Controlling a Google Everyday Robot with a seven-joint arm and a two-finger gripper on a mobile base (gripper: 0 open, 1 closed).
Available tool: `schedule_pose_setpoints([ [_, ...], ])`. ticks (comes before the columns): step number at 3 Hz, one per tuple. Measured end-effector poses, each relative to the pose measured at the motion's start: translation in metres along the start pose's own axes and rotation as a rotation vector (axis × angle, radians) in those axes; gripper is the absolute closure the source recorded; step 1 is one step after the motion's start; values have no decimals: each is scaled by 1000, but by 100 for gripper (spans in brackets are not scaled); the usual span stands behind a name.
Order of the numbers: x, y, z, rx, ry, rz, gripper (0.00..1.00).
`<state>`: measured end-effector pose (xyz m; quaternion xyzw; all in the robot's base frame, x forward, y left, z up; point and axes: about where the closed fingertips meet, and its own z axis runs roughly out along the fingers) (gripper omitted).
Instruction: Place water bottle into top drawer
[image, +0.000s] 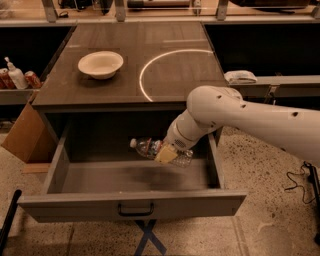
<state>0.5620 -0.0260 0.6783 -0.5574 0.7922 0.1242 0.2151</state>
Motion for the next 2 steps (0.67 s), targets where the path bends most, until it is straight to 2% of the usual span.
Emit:
schedule_pose_setpoints([
  [2, 10, -12, 18, 32, -18, 77, 38],
])
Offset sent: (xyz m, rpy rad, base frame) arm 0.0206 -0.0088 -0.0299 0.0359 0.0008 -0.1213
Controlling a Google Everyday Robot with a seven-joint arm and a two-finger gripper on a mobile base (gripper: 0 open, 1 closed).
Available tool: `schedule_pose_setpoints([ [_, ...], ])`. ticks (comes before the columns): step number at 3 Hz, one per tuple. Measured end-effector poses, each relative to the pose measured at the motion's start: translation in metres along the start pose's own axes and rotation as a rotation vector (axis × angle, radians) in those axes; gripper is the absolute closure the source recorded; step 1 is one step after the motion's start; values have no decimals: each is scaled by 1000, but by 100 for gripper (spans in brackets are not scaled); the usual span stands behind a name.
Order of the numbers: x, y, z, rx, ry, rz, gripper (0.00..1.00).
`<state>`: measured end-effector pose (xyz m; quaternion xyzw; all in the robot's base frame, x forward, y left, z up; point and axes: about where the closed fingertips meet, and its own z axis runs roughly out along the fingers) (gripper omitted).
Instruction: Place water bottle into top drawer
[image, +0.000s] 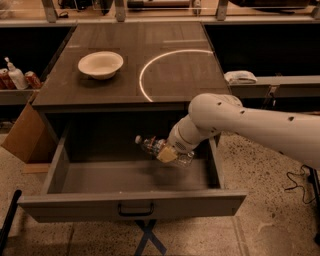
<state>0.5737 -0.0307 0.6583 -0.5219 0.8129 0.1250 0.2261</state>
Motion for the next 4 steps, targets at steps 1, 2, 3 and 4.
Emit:
schedule_pose_setpoints([
  [1, 1, -4, 9, -1, -2, 8, 15],
  [2, 1, -7, 15, -6, -2, 9, 0],
  [3, 2, -10, 5, 7, -18, 8, 0],
  [4, 8, -6, -24, 22, -51, 26, 0],
])
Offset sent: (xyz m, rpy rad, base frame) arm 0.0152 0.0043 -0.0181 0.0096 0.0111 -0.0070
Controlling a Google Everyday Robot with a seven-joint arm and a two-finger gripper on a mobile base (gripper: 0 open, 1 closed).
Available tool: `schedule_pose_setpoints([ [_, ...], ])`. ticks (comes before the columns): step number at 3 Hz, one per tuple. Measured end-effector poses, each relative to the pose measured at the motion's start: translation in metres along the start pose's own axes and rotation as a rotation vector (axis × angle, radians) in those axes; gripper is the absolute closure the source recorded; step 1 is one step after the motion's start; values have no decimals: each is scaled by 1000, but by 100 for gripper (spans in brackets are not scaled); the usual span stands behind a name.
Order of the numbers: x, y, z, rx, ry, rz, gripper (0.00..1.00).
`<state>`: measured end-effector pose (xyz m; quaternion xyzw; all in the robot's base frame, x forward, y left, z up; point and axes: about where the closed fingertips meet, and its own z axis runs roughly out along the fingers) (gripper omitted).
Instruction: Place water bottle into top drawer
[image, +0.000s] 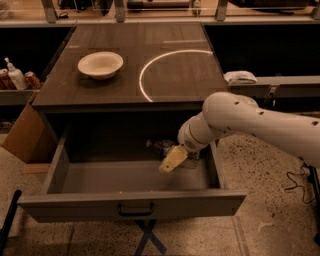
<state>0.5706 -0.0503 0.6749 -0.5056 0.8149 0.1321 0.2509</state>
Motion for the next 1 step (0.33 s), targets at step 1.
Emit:
schedule_pose_setpoints([
  [1, 5, 6, -33, -18, -54, 19, 0],
])
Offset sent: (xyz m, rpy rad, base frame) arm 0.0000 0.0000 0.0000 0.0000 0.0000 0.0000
